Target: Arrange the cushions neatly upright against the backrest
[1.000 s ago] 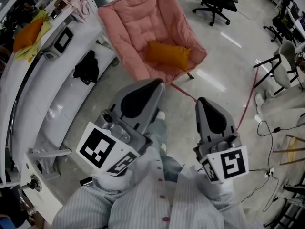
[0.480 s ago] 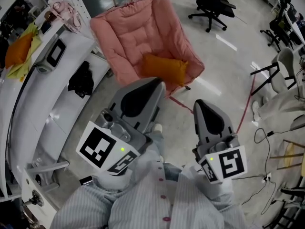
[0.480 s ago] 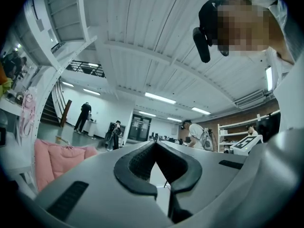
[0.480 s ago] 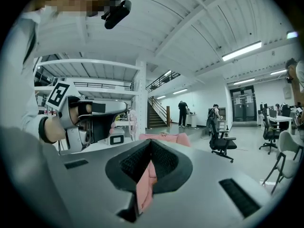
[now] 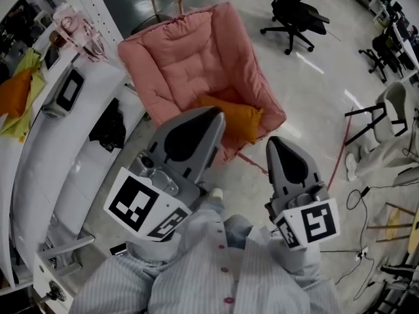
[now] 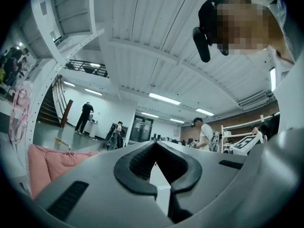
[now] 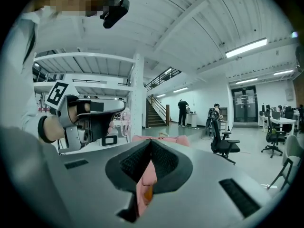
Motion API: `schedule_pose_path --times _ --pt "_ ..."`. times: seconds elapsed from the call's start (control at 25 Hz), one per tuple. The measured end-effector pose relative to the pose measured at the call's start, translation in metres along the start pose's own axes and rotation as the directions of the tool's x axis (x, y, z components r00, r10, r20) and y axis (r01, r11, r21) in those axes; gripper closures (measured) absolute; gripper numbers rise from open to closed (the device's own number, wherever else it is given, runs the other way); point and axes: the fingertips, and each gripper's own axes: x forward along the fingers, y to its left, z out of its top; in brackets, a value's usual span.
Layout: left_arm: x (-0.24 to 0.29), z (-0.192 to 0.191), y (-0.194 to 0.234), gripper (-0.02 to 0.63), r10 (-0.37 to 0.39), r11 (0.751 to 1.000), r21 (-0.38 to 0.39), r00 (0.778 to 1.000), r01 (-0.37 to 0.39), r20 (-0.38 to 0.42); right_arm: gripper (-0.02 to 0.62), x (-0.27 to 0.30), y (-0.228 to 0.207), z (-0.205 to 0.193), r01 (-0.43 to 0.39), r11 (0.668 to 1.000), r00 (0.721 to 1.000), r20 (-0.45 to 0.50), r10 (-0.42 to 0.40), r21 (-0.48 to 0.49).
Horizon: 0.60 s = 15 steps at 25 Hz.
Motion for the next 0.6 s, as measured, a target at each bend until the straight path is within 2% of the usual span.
schedule_pose_path --times 0.28,0.6 --pt "0.020 -0.005 0.043 0.595 0.023 1.000 -0.021 1.000 -0.023 -0.004 0.583 0.044 -0.016 -0.002 -0.006 1.000 0.999 -0.037 0.005 -0.005" --pt "0.054 -0.018 0.080 0.595 0.082 0.996 -0.032 0.996 -0.083 -0.019 0.583 0.091 -0.048 -0.012 -0.055 0.998 0.996 -0.065 0.056 0.015"
